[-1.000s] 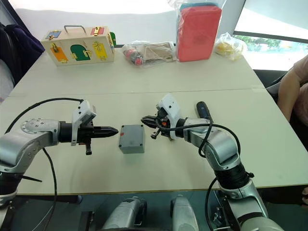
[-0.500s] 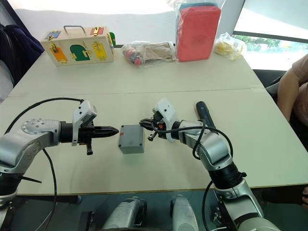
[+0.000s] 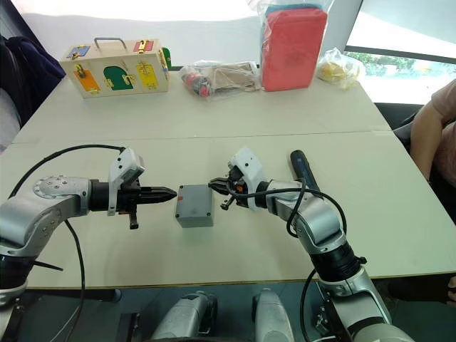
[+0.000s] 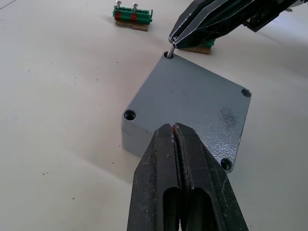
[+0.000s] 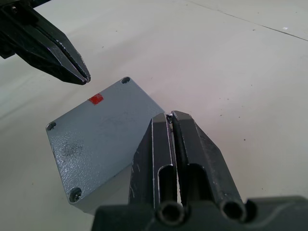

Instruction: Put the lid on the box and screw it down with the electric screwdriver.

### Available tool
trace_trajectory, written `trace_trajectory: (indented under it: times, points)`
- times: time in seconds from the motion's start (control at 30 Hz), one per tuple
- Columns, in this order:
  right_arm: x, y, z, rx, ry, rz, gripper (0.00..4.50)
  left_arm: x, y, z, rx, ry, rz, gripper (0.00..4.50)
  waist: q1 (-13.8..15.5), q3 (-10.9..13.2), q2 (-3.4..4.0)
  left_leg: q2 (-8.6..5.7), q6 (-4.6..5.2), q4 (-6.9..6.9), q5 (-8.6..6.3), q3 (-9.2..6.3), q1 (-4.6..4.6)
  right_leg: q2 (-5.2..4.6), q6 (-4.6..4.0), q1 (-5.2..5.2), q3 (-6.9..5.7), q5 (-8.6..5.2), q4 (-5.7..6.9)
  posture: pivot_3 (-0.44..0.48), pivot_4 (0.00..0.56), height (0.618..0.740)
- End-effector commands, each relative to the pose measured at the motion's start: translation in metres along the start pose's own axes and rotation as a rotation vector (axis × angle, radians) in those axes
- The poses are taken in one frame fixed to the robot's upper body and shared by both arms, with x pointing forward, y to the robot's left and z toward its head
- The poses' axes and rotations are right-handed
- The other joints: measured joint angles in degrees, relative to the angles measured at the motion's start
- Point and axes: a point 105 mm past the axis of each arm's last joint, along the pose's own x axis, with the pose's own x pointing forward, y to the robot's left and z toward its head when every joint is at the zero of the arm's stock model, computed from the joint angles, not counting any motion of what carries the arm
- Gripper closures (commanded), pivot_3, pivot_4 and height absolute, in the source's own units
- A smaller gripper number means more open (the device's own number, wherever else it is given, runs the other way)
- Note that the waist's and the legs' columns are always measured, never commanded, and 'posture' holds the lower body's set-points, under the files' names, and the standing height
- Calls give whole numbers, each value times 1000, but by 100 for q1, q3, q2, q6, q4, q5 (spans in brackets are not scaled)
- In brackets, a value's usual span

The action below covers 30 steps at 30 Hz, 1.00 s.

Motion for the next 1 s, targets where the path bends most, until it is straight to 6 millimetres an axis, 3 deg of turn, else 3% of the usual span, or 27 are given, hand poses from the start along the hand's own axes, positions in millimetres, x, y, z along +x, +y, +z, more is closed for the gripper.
trace_trajectory:
  times: [0.03,0.37,0.5,0.53,0.77,1.0]
  points:
    - [-3,0,10,-17,-40,-5,4477,-1,1,9,39,-22,6,4500,1,0,0,0,0,0,0,0,0,0,0,0,0,0,0,0,150,740]
    - [4,3,4,-15,-26,21,4477,0,-1,10,40,-27,4,4500,-1,0,0,0,0,0,0,0,0,0,0,0,0,0,0,0,150,740]
    - [3,6,-1,-25,-18,37,3500,2,-3,9,40,-26,2,4500,2,0,0,0,-1,0,0,0,0,0,0,0,0,0,0,0,150,740]
    - [2,6,-2,-26,-16,40,2975,1,-4,9,41,-24,2,4500,2,0,0,0,-1,0,0,0,0,0,0,0,0,0,0,0,150,740]
    - [-6,5,-1,-37,-12,32,399,1,-9,7,43,-36,13,4500,0,0,0,0,0,0,0,0,0,0,0,0,1,0,0,0,150,740]
    - [-15,12,12,-38,-43,52,399,4,-14,9,71,-62,11,4500,9,0,0,0,2,1,-1,-1,0,-1,0,1,0,0,0,0,150,740]
